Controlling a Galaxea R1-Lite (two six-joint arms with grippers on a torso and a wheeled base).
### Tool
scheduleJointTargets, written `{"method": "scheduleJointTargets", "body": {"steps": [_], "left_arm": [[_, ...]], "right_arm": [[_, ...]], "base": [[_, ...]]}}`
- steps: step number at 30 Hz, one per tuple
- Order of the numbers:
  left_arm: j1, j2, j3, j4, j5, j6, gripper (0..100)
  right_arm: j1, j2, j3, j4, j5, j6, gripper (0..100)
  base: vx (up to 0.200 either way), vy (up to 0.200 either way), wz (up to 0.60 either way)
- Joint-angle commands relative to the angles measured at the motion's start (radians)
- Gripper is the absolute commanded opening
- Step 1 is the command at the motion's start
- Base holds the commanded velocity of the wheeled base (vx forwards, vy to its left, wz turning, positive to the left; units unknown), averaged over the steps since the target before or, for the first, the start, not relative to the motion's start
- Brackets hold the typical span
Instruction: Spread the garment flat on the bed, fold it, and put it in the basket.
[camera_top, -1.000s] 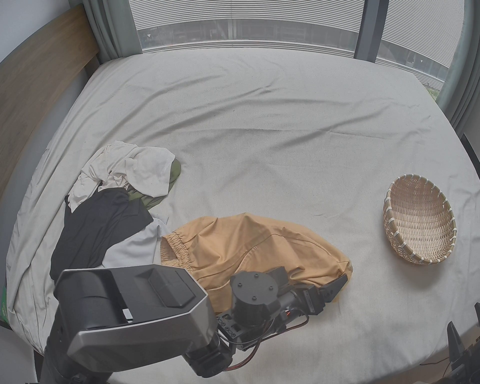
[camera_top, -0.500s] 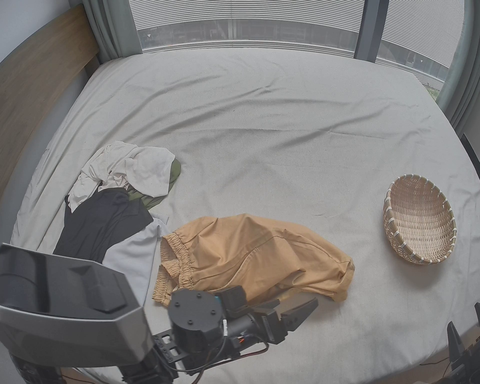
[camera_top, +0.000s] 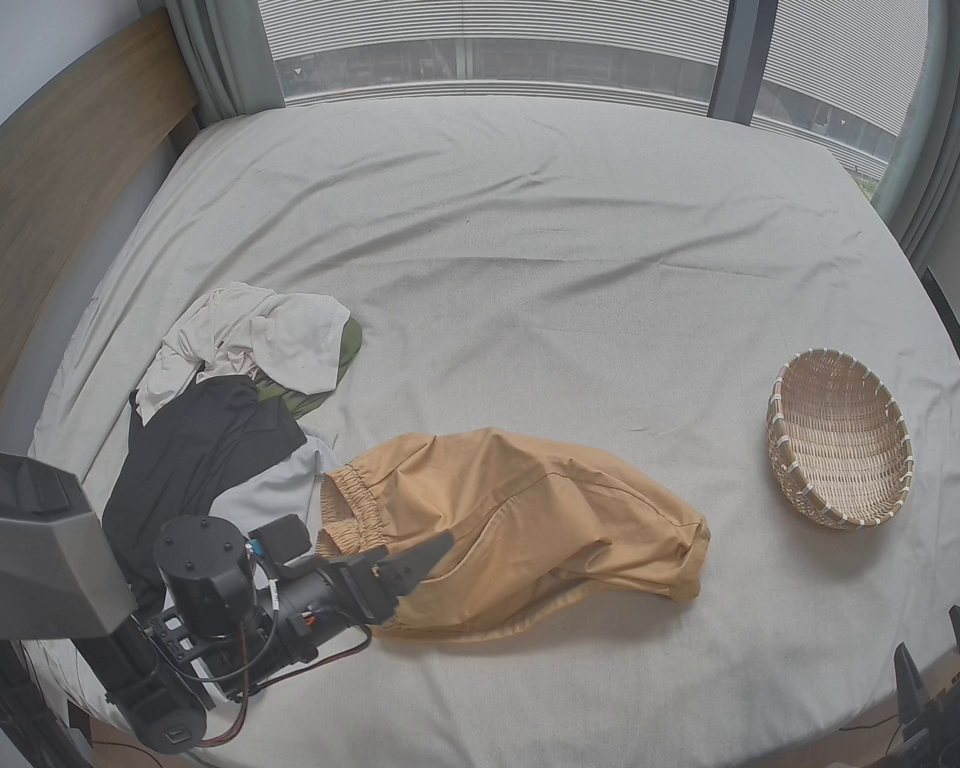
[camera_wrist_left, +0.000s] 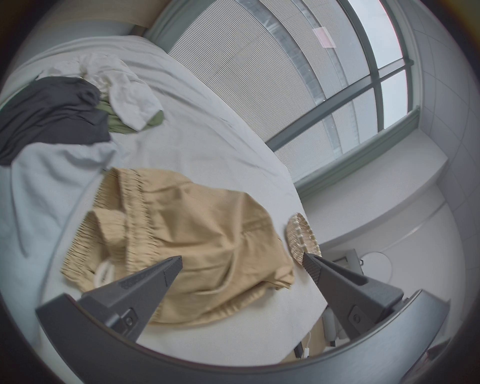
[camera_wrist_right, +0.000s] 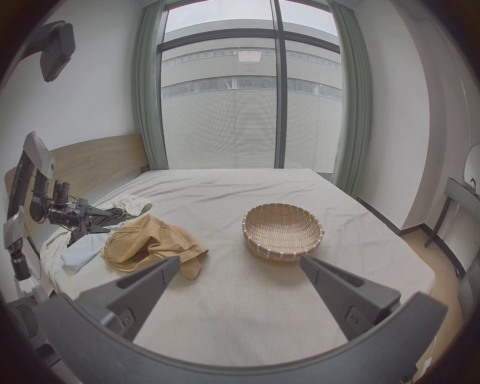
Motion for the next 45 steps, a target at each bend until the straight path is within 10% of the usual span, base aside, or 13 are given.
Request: {"method": "scheduleJointTargets", "body": {"steps": [1,45], "left_arm": [[0.062,0.006,0.022,0.000,-0.007,0.002,100],[0.017,0.078,-0.173,-0.004,-0.039,-0.001,100]], "right_arm": [[0.000,-0.002,0.018,0.000,0.000,-0.001,100],[0.000,-0.002,0.018,0.000,0.000,0.000,100]], "base": [[0.000,0.000,0.00],[0.000,0.000,0.00]]}}
